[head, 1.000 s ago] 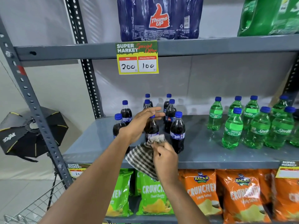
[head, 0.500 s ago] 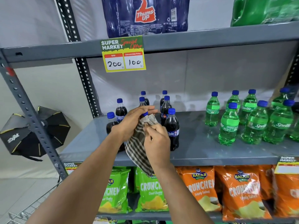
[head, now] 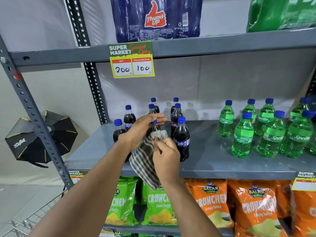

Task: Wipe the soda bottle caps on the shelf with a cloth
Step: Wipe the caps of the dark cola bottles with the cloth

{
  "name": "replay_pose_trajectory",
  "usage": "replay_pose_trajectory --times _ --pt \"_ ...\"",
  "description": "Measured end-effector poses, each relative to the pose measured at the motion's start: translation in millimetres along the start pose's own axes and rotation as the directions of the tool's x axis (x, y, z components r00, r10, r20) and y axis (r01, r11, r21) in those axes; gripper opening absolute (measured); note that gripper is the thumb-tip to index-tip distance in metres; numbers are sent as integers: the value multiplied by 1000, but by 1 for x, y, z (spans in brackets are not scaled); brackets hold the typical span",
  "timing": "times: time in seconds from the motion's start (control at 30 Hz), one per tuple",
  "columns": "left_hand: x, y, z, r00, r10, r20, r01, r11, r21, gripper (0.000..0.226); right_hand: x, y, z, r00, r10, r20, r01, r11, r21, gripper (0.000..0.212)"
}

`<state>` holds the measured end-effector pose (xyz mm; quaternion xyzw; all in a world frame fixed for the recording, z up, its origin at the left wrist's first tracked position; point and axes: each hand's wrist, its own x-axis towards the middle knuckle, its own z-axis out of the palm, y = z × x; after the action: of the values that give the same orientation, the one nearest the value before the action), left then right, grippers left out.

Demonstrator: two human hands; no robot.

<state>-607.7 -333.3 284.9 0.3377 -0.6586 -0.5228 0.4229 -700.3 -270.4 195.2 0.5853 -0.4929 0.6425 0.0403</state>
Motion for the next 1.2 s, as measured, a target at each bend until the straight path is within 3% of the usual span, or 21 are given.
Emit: replay_pose_trajectory --times 0.17,0.53,0.73,0.93,1.2 --pt "0 0 0 999 -34 17 36 991 -128 38 33 -13 1 1000 -9 8 9 1000 5 8" --pt "-2 1 -1 1000 16 2 -16 996 84 40 -21 23 -10 983 160 90 -163 986 32 18" --pt "0 -1 0 1000 9 1 -9 1000 1 40 5 0 -4 1000 18 -11 -18 1000 25 4" --pt "0 -1 -1 1000 -17 17 18 1000 -17 38 28 -15 1 999 -50 5 50 998 -45 10" --pt "-5 4 -3 1000 -23 7 23 997 67 40 8 7 -6 991 107 -76 -103 993 53 19"
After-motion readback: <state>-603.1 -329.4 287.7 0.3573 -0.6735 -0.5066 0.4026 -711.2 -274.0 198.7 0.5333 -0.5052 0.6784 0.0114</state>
